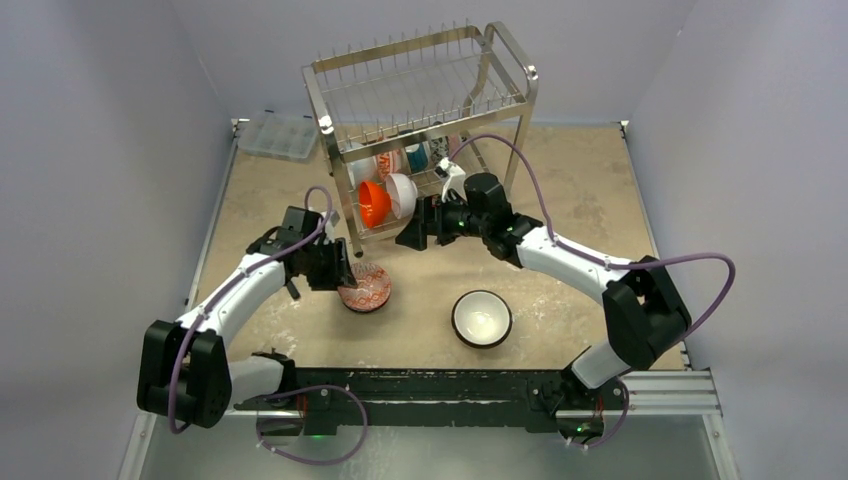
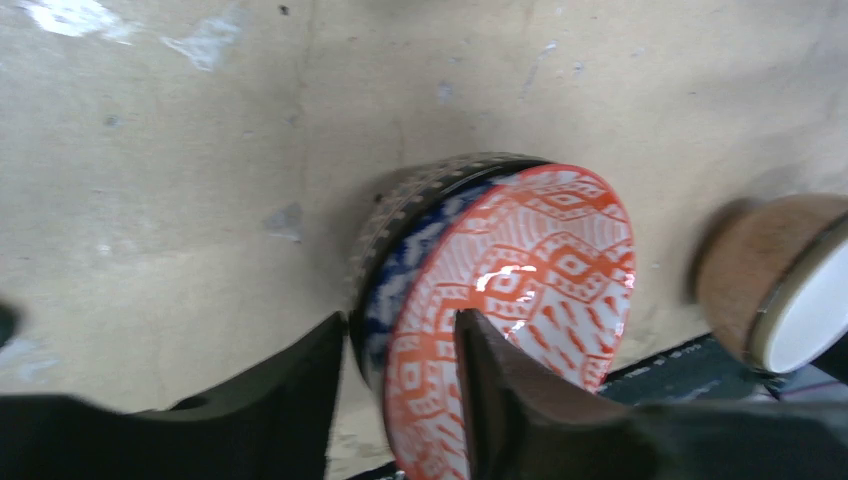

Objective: Load the bowls into the dish rack
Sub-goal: Pick up the bowl from the center of the board.

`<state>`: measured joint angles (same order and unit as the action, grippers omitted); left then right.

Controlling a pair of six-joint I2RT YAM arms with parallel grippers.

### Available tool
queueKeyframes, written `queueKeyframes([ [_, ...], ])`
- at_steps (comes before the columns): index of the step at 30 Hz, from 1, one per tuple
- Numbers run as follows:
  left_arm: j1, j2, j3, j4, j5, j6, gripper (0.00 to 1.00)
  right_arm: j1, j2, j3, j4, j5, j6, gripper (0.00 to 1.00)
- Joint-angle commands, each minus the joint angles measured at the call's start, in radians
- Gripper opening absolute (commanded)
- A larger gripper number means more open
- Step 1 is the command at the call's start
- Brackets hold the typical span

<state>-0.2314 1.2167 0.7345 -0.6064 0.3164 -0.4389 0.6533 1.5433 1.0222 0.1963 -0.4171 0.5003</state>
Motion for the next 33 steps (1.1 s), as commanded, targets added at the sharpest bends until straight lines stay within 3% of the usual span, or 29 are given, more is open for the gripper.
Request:
queueKeyframes([
  [1,-0.006,-0.002,0.039,0.008,-0.053,-0.003,0.33,-0.006,-0.041,-0.015,0.052,-0.04,0.023,0.99],
  [5,-0.008,-0.002,0.073,-0.031,-0.063,0.013,0.14,-0.007,-0.042,-0.021,0.055,-0.051,0.026,0.99],
  [10,-0.007,-0.02,0.11,-0.076,-0.087,0.026,0.0,-0.007,-0.046,-0.028,0.064,-0.065,0.036,0.99],
  [17,-0.007,-0.071,0.169,-0.111,-0.091,0.062,0.0,-0.014,-0.074,-0.067,0.117,-0.127,0.089,0.99],
  [20,-0.007,-0.117,0.178,-0.076,-0.032,0.072,0.0,-0.032,-0.101,-0.113,0.19,-0.185,0.151,0.99],
  [27,-0.006,-0.238,0.113,0.125,0.118,-0.017,0.0,-0.069,-0.165,-0.27,0.486,-0.302,0.36,0.99],
  [33,-0.007,-0.311,0.025,0.356,0.223,-0.151,0.0,-0.067,-0.171,-0.33,0.607,-0.319,0.464,0.99],
])
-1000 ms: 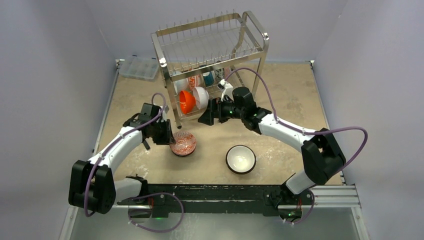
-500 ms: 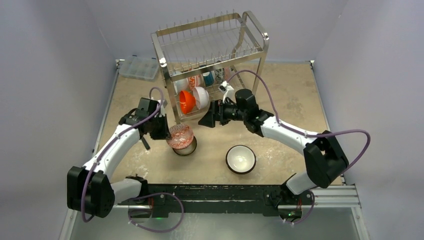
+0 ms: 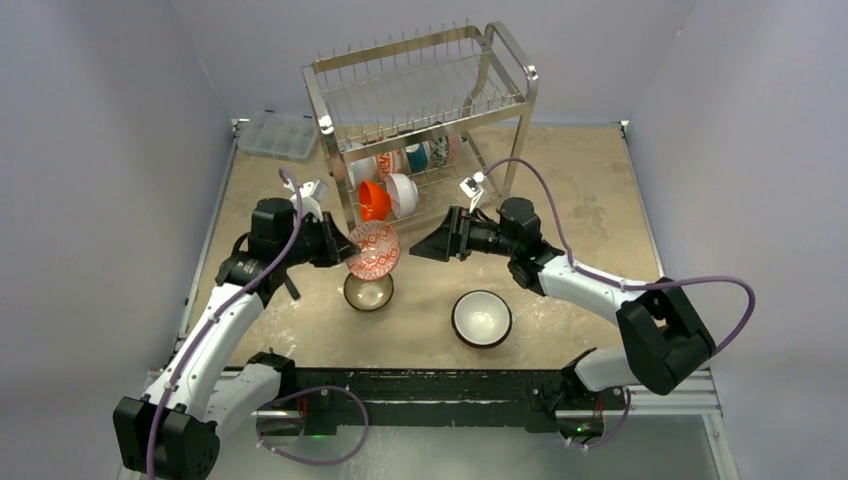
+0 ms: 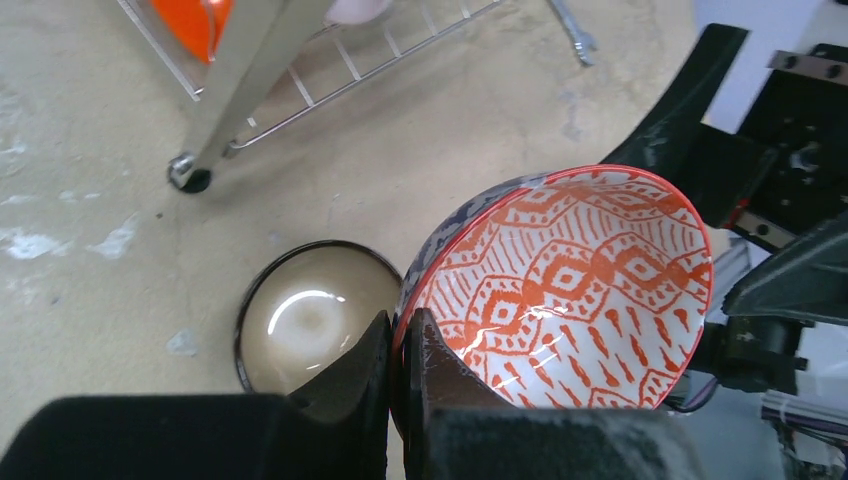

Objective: Load the bowls into the dish rack
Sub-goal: Pick up the bowl from the center of the board.

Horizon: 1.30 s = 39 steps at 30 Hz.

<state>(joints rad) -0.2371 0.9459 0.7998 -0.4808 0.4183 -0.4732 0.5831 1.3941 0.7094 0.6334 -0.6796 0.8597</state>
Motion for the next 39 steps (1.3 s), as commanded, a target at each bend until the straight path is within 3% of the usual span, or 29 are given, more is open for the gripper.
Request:
queueKeyframes([
  [1,-0.001,-0.047,-0.053,0.261,0.131,-0.136,0.0,0.008,-0.024,-0.029,0.2,-0.063,0.124,0.99],
  [5,-0.007,-0.06,-0.093,0.359,0.165,-0.187,0.0,0.037,-0.015,-0.042,0.279,-0.072,0.168,0.99],
  [18,-0.018,-0.053,-0.092,0.34,0.167,-0.158,0.0,0.137,0.097,0.017,0.445,-0.082,0.257,0.99],
  [22,-0.021,-0.053,-0.092,0.331,0.174,-0.154,0.0,0.141,0.108,0.04,0.416,-0.052,0.242,0.99],
  [30,-0.028,-0.055,-0.114,0.324,0.174,-0.144,0.0,0.143,0.088,0.123,0.176,0.063,0.089,0.97],
  [34,-0.03,-0.052,-0.126,0.332,0.169,-0.145,0.0,0.144,0.11,0.14,0.19,0.031,0.091,0.83],
  [39,-0.03,-0.044,-0.136,0.326,0.167,-0.128,0.0,0.146,0.12,0.123,0.249,0.008,0.125,0.38],
])
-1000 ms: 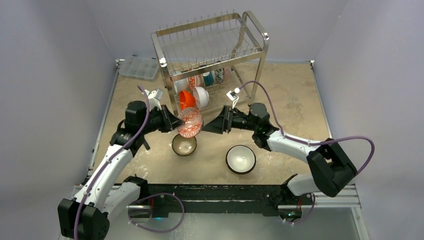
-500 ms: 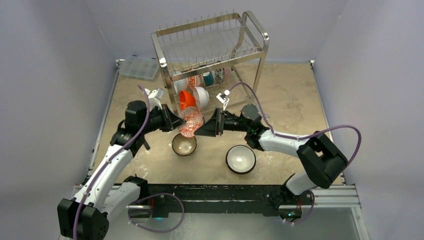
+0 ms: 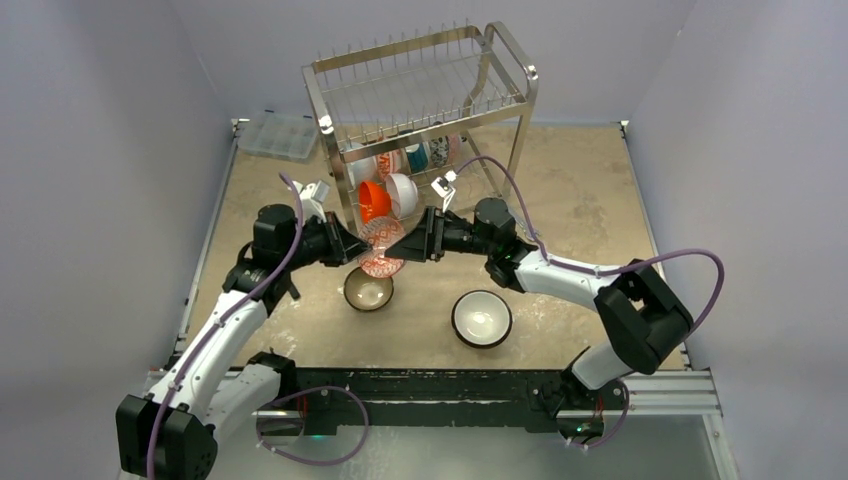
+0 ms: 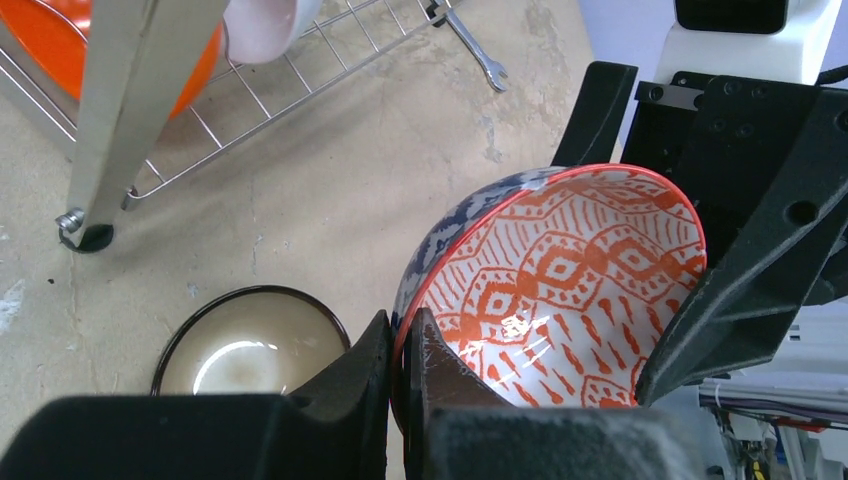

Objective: Load the bowls into the dish rack
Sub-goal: Pick up the bowl from the center of the board.

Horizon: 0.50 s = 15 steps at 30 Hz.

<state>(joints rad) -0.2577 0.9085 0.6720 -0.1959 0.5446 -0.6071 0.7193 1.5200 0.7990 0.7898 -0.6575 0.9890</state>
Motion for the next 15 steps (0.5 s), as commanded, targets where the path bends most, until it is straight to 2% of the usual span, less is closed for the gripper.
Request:
queueKeyframes([
  [1,-0.009,-0.004,-0.01,0.04,0.04,0.007,0.0,0.01,-0.007,0.03,0.095,-0.012,-0.004,0.24],
  [2,-0.01,-0.002,-0.011,0.039,0.041,0.007,0.0,0.01,-0.009,0.027,0.096,-0.009,-0.004,0.12],
  [3,-0.01,0.001,-0.014,0.038,0.041,0.007,0.05,0.01,-0.012,0.025,0.092,-0.007,-0.009,0.0],
  [5,-0.009,0.002,-0.02,0.04,0.035,0.006,0.23,0.01,-0.02,0.027,0.063,-0.002,-0.029,0.0],
  [7,-0.01,-0.005,-0.024,0.04,0.013,0.004,0.35,0.009,-0.03,0.033,0.013,0.003,-0.057,0.0],
  [12,-0.01,-0.046,-0.036,0.044,-0.053,-0.01,0.5,0.001,-0.064,0.03,-0.079,0.031,-0.104,0.0],
  [15,-0.008,-0.082,-0.043,0.038,-0.107,-0.013,0.63,-0.019,-0.078,0.021,-0.108,0.033,-0.118,0.0],
])
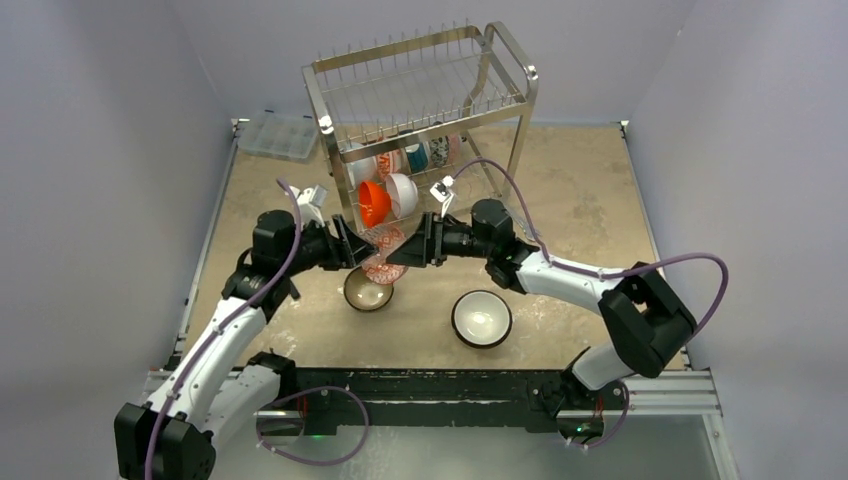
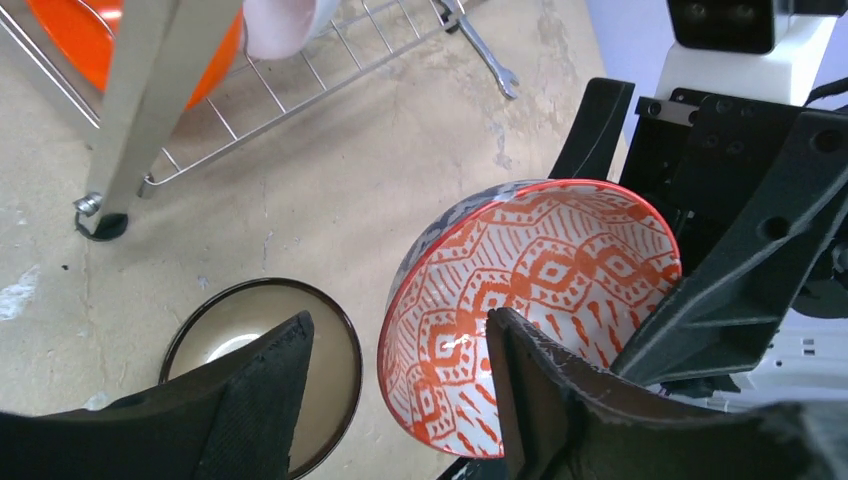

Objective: Load the bowls into the dish rack
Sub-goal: Pick up the bowl from the center of the board, then place the bowl in the dish rack.

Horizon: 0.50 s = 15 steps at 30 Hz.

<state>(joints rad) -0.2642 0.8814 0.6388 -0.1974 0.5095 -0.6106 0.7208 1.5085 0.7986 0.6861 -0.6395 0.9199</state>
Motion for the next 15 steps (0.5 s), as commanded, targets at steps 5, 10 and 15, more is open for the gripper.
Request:
queueKeyframes([
  [5,-0.001,-0.122,-0.011,-0.029,-0.233,-0.021,0.84,-0.062,-0.093,-0.009,-0.026,-0.009,-0.066,0.0],
  [10,-0.001,-0.172,-0.004,-0.117,-0.418,-0.027,0.99,-0.135,-0.111,-0.031,-0.073,-0.049,-0.1,0.0],
  [15,0.0,-0.201,0.015,-0.116,-0.437,0.025,0.99,-0.203,-0.095,0.025,-0.231,-0.029,-0.235,0.0],
])
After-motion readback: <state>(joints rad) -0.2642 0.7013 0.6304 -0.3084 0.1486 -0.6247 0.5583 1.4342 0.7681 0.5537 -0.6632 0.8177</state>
